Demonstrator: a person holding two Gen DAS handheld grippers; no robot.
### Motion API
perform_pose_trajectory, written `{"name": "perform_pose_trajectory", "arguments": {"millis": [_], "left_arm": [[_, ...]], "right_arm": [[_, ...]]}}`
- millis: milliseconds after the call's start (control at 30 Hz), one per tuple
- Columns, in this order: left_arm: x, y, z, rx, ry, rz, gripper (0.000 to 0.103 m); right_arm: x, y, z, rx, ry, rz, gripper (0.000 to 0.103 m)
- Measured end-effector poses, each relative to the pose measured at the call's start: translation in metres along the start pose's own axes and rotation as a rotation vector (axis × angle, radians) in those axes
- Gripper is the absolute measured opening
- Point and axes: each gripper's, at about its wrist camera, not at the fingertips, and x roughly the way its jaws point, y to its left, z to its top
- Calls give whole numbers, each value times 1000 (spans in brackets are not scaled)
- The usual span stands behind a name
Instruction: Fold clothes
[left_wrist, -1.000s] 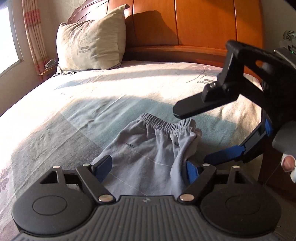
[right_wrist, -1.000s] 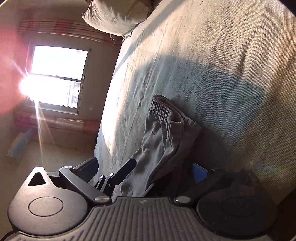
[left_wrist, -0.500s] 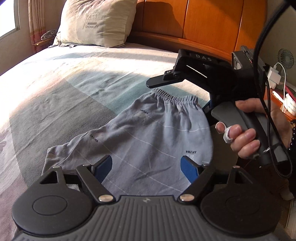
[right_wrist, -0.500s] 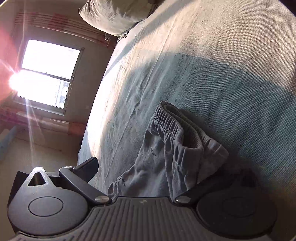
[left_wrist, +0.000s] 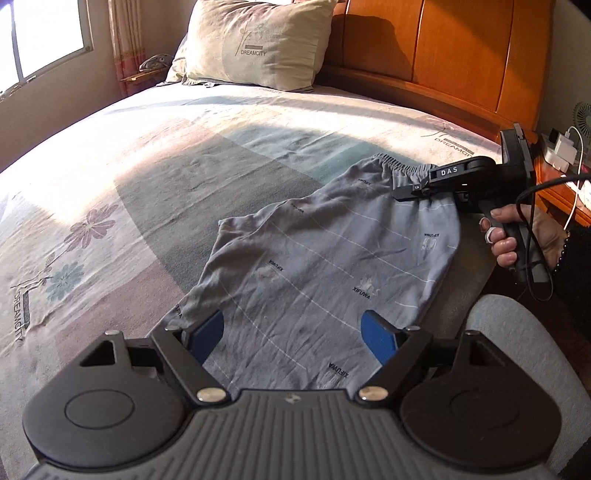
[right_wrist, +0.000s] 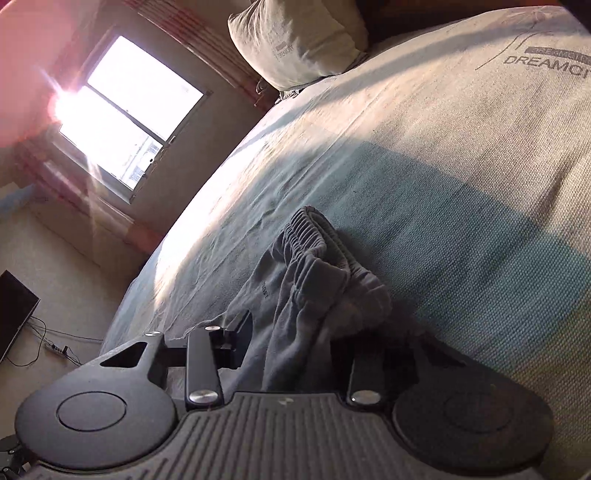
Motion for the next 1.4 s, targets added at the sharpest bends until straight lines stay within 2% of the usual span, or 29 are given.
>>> {"name": "perform_pose_trajectory", "arguments": {"millis": [33,200,367,500,567,733,800,867,933,967,1033,1067,1133,1167,1300,1400], "left_arm": [[-1,1,-3,-10,1,5,82],[-4,4,-12,-57,-8,-14,82],[-2,1,-10,-37,-17,-22,82],[3,0,-8,-31,-17,-30,82],[5,-1,-7,-26,-15,-35,82],[12,-3,-4,-19,-5,-45,82],[15,-3,-4,-17,0,-49,82],[18,-4,-3,-14,5,-52,82],[22,-5,-2,-12,10,-55,82],[23,-5,-2,-10,12,-57,82],[26,-6,-1,-3,15,-59,82],[28,-7,0,1,17,-57,82],[31,-8,3,12,22,-55,82],[33,-9,5,18,21,-58,82],[39,-14,13,36,12,-72,82],[42,-16,17,31,6,-79,82]], "right_arm": [[0,-4,1,28,-1,-4,7],[-11,7,-2,-11,-33,-48,10],[-31,17,-5,-70,-75,-80,10],[-35,14,-7,-78,-64,-99,11],[-35,5,-9,-54,-52,-89,14],[-38,-22,2,84,8,43,28],[-36,-29,10,108,41,86,29],[-33,-34,19,137,61,124,36],[-33,-40,27,195,72,172,49],[-34,-42,30,217,74,189,52],[-42,-45,36,219,65,173,57],[-49,-45,39,206,49,150,59],[-67,-44,45,165,-5,85,72],[-72,-42,50,134,-22,63,75],[-72,-22,73,-38,-37,10,76],[-39,-1,81,-193,6,-31,76]]}}
